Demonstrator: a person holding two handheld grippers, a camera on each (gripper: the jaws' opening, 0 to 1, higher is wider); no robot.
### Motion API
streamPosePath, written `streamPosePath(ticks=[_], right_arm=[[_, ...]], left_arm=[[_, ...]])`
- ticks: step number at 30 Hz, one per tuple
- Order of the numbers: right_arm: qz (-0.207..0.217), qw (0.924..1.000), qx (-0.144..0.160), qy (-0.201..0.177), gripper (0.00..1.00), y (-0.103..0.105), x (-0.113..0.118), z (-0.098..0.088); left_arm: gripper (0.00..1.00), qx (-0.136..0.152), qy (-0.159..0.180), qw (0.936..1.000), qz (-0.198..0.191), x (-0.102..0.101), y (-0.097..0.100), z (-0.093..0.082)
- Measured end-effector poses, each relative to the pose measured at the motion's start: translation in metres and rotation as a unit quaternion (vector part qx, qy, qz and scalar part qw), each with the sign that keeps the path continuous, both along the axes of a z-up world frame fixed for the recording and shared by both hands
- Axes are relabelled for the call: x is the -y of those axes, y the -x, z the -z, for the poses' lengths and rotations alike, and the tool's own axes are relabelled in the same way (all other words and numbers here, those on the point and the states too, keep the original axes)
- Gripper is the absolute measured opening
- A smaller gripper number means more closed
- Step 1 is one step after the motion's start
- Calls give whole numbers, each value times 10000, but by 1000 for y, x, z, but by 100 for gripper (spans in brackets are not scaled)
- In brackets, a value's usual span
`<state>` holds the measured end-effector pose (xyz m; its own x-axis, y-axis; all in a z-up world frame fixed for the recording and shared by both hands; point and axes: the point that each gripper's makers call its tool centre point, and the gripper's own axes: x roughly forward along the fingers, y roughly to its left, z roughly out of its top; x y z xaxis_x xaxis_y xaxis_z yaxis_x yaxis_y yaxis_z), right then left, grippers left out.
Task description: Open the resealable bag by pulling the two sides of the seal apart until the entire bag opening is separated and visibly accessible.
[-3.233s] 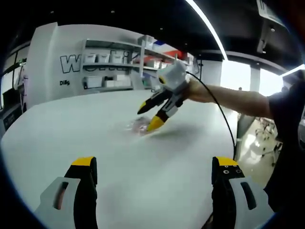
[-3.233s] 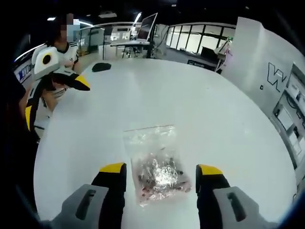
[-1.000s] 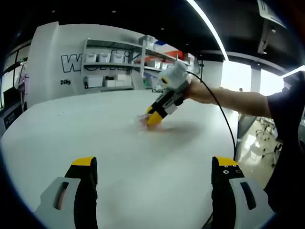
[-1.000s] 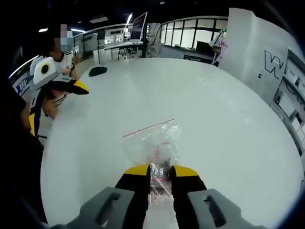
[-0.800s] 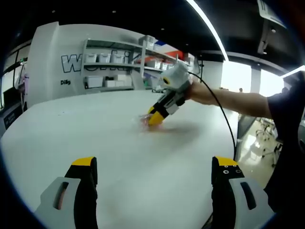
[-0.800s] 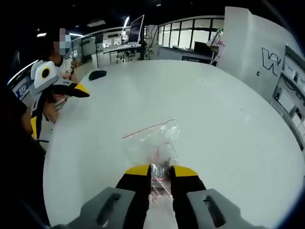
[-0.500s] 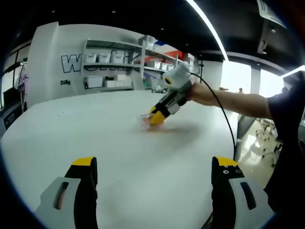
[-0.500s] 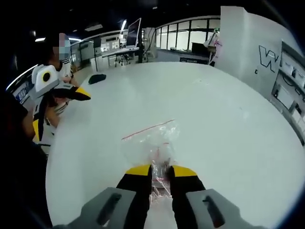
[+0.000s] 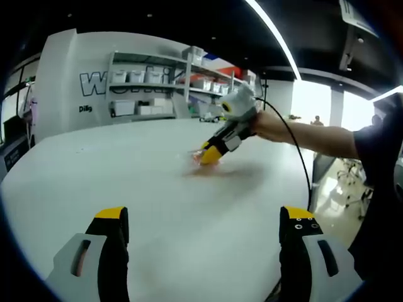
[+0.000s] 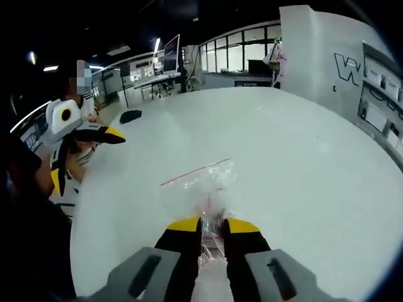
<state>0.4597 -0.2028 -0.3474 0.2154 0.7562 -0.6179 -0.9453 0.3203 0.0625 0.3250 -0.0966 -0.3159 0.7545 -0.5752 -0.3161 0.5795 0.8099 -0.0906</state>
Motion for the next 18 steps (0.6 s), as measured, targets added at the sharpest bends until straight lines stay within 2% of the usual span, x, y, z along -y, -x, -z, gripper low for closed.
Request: streamPosePath(ticks=[18], right_arm=[[51, 9994, -217, -259, 9, 17, 2, -2]], left_arm=[[99, 4, -9, 10000, 28, 3, 1, -1]])
